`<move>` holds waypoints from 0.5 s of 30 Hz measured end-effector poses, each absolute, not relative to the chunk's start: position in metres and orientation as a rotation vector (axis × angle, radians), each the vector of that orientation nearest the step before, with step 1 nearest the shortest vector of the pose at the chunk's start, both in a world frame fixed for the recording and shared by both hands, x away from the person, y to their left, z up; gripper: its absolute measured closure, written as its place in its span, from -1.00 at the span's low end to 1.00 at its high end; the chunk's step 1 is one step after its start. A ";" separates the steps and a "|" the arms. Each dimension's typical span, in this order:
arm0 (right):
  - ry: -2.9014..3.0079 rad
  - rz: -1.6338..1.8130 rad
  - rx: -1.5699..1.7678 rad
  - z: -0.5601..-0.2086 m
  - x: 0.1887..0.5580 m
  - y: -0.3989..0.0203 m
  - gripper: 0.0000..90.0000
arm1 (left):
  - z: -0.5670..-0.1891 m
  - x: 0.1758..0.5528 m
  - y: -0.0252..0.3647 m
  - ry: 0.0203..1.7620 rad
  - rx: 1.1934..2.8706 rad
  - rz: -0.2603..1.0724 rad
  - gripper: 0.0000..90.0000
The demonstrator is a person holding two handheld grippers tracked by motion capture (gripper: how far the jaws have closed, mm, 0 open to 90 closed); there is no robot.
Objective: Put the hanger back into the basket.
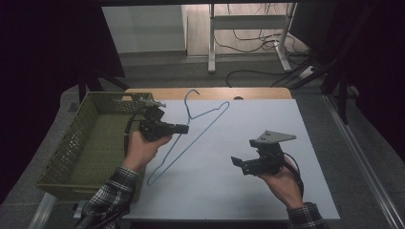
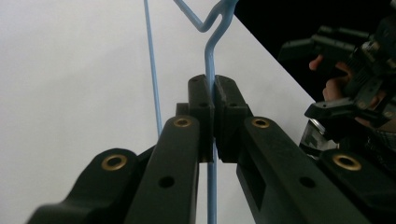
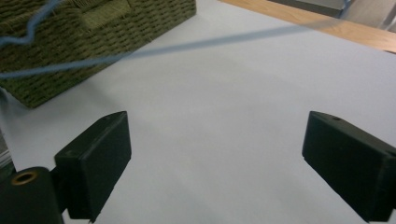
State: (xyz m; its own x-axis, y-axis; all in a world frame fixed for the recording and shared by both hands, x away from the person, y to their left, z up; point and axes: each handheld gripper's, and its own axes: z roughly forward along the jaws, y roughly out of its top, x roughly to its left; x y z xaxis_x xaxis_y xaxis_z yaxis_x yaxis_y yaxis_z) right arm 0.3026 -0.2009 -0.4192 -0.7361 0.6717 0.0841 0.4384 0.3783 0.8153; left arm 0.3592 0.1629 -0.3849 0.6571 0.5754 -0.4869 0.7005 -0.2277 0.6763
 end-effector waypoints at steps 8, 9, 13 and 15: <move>2.407 1.294 1.038 -0.429 0.292 -0.217 -0.94 | -0.356 0.357 0.201 1.029 1.872 -0.107 0.95; 2.411 1.289 1.041 -0.430 0.290 -0.219 -0.94 | -0.353 0.356 0.206 1.032 1.871 -0.096 0.95; 2.424 1.270 1.056 -0.435 0.284 -0.223 -0.95 | -0.344 0.354 0.225 1.044 1.865 -0.066 0.95; 2.425 1.267 1.064 -0.436 0.282 -0.225 -0.95 | -0.340 0.352 0.238 1.045 1.857 -0.049 0.95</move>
State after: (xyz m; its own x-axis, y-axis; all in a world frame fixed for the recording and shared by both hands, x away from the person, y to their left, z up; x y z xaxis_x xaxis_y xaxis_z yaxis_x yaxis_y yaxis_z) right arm 0.2824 -0.2249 -0.4362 -0.7190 0.6805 0.1412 0.5045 0.3713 0.7795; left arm 0.3519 0.2382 -0.3398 0.6308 0.6352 -0.4457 0.6738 -0.1635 0.7206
